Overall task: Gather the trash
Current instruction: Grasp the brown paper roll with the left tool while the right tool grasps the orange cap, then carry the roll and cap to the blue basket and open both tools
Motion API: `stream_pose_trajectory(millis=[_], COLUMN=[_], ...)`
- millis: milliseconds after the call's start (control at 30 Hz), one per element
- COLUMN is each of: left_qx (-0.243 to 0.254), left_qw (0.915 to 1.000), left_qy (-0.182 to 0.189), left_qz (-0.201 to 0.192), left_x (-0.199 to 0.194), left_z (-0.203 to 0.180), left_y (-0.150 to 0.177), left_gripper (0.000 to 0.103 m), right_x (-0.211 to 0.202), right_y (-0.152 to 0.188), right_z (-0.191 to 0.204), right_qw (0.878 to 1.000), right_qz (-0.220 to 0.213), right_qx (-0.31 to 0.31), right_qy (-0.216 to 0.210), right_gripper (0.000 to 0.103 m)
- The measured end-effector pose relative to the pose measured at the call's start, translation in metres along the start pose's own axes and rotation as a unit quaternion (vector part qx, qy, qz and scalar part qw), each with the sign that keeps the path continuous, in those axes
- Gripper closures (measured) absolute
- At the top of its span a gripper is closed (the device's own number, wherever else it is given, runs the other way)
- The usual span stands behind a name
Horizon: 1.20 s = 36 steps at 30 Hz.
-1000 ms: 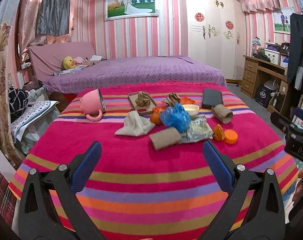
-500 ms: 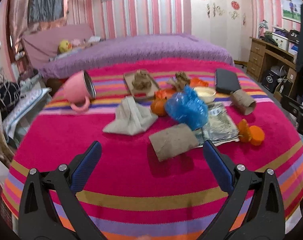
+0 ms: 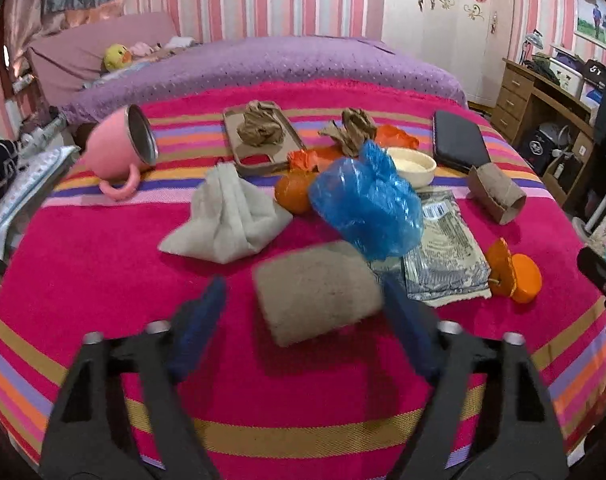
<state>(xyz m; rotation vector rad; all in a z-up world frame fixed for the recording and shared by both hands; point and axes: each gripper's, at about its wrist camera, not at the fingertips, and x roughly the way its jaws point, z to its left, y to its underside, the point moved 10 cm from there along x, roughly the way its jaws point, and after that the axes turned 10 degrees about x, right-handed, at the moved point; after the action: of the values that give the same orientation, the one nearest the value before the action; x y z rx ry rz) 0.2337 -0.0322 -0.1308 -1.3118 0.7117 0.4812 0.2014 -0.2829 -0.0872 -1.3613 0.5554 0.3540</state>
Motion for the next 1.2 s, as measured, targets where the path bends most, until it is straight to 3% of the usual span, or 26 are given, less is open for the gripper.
stream_pose_trajectory(millis=[167,367,533,600,733,800,967,1200], left_qx=[-0.003,0.016,0.001,-0.007,-0.01,-0.006,0.002,0.001], left_qw=[0.9997,0.9994,0.9995,0.9995,0.9994,0.9994,0.9992,0.9987], left_qy=[0.022,0.001,-0.005,-0.008,-0.01,-0.011,-0.016,-0.019], left_qz=[-0.007,-0.031,-0.031,-0.031,-0.03,-0.032,-0.037,-0.047], left_x=[-0.006,-0.029,-0.039,-0.04,-0.039,-0.039,-0.04,-0.046], left_z=[-0.002,0.012,0.035,0.042,0.044,0.044,0.037,0.025], left_y=[0.0,0.003,0.01,0.011,0.01,0.009,0.01,0.009], left_gripper=[0.045,0.045,0.045,0.045,0.045,0.045,0.045,0.045], right_x=[0.001,0.014,0.026,0.032,0.043,0.045,0.043,0.031], right_y=[0.009,0.026,0.034,0.036,0.041,0.039,0.039,0.032], right_z=[0.022,0.04,0.047,0.052,0.06,0.066,0.069,0.06], right_qw=[1.0,0.998,0.996,0.995,0.993,0.991,0.99,0.991], right_qz=[0.009,0.044,0.069,0.081,0.101,0.104,0.105,0.087], right_qx=[-0.021,-0.03,-0.039,-0.042,-0.047,-0.046,-0.044,-0.026], right_qy=[-0.016,-0.034,-0.033,-0.038,-0.051,-0.065,-0.082,-0.102], right_gripper=[0.004,0.004,0.006,0.021,0.029,0.042,0.061,0.063])
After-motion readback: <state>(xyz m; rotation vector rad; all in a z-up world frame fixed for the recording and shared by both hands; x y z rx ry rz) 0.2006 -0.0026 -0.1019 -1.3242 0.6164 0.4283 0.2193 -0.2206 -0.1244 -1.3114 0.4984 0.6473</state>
